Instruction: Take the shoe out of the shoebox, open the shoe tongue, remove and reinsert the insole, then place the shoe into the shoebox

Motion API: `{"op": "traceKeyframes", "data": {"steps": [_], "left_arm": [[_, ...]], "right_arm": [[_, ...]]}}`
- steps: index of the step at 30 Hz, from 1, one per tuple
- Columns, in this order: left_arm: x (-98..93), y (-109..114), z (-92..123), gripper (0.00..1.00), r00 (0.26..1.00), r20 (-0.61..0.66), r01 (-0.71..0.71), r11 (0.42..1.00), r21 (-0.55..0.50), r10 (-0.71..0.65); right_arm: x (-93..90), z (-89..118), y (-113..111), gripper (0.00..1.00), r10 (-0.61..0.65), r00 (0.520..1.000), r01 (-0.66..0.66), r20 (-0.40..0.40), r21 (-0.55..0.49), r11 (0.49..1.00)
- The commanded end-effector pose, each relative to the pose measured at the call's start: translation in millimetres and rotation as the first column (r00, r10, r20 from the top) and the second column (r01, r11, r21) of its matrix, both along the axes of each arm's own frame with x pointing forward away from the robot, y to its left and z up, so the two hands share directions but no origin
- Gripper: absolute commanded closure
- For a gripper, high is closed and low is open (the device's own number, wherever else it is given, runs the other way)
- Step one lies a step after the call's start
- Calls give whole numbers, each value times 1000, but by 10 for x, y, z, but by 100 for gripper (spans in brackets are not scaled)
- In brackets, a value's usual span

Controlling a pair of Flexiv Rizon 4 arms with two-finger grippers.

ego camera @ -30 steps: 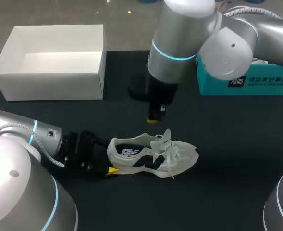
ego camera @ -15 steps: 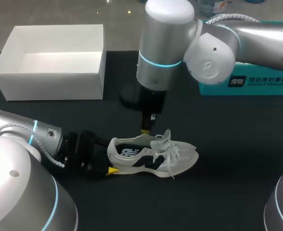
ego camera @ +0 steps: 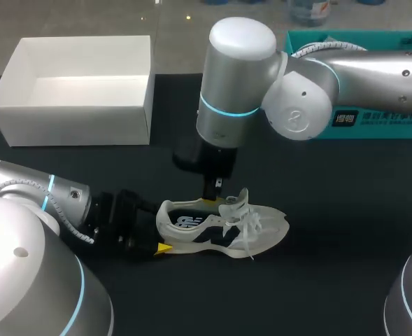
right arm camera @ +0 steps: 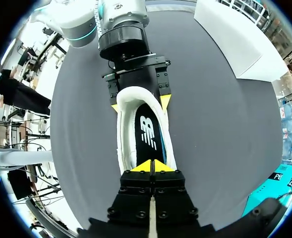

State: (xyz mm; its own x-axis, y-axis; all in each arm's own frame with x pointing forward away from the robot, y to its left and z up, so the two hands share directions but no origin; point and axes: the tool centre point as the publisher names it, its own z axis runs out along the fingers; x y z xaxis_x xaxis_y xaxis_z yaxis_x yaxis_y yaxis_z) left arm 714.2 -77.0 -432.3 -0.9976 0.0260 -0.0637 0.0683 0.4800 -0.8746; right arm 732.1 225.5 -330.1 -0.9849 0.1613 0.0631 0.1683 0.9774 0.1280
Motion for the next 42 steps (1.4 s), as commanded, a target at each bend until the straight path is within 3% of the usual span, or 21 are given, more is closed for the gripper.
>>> {"op": "traceKeyframes", "data": {"steps": [1, 13, 25, 28, 30, 32, 33, 42], "left_arm": [[-26, 3, -67, 100, 1000, -1, 1, 1000, 2, -1], [-26, 3, -67, 100, 1000, -1, 1, 1000, 2, -1], [-26, 3, -67, 100, 1000, -1, 1, 1000, 2, -1], [-26, 3, -67, 100, 1000, -1, 1, 1000, 2, -1], [-26, 3, -67, 100, 1000, -1, 1, 1000, 2, -1], [-26, 3, -67, 100, 1000, -1, 1, 1000, 2, -1], [-26, 3, -67, 100, 1000, -1, 1, 1000, 2, -1], [-26, 3, -67, 100, 1000, -1, 1, 1000, 2, -1]], "right_arm": [[13, -73, 141, 100, -7, 1000, 8, 9, -48, 999], [36, -291, 246, 100, -23, 999, 26, 37, -103, 994], [37, -389, 154, 100, -43, 999, 46, 30, -102, 994], [37, -384, 149, 60, -39, 999, 42, 25, -104, 994], [32, -381, 145, 54, -39, 999, 41, 23, -103, 994], [26, -382, 142, 35, -39, 999, 41, 21, -103, 994], [21, -384, 140, 29, -39, 999, 41, 20, -101, 994], [3, -480, 152, 20, -40, 999, 40, 8, -98, 994]]}}
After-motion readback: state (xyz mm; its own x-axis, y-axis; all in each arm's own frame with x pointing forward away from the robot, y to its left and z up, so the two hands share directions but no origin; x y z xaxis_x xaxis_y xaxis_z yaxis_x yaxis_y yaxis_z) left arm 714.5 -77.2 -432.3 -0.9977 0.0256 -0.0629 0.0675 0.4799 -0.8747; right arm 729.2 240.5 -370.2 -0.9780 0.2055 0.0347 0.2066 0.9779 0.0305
